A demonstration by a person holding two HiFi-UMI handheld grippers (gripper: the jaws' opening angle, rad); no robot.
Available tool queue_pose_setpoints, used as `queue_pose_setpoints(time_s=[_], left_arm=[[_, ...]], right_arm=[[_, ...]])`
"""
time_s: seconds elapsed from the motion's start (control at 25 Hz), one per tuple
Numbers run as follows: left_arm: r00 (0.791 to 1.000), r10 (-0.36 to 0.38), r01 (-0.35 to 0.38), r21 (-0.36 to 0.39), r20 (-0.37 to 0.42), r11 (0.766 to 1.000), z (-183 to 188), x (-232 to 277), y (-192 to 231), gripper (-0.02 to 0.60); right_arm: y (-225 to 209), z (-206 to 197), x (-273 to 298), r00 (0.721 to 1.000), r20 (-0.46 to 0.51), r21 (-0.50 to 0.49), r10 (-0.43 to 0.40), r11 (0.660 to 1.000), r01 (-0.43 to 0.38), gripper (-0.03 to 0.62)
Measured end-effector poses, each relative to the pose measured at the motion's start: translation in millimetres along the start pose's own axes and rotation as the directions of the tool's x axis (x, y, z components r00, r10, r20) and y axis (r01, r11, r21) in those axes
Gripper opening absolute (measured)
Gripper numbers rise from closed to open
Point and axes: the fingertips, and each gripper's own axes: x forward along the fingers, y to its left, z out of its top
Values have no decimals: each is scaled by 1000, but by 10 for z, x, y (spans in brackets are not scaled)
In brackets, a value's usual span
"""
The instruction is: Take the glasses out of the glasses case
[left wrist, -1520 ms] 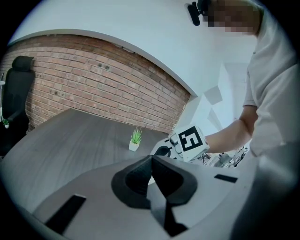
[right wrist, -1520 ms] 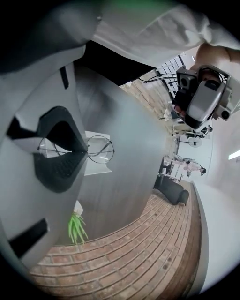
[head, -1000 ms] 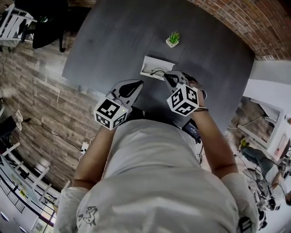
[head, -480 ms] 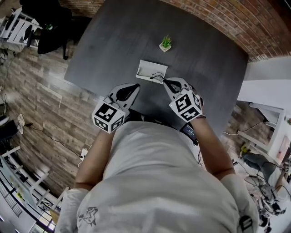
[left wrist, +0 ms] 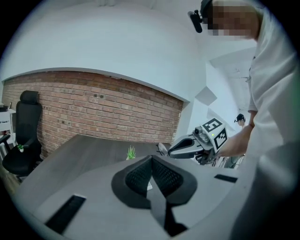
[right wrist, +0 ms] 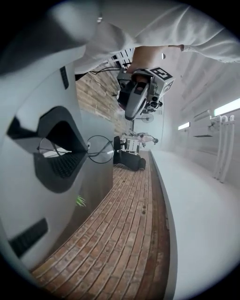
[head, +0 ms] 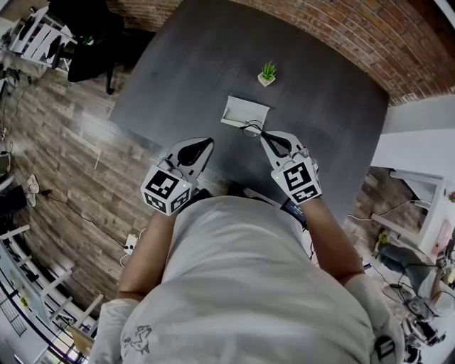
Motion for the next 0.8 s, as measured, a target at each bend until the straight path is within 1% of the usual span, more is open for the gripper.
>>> queue_pose_setpoints(time_s=[0.32,0.68,0.8], left_arm=[[999,-52,52,18,-4,998,-103,-510,-46,11],[995,-100,100,50,9,994,-331,-1344,-173,11],[991,-132,131,62,12,989,-453,-1613,-253,11]], right_arm=[[437,139,-87,999,-5,6,-48,999,48,14],[1168,293,-287,991,16,37,-131,991,131,14],[1417,323,-406,985,25,55,-168,984,167,14]])
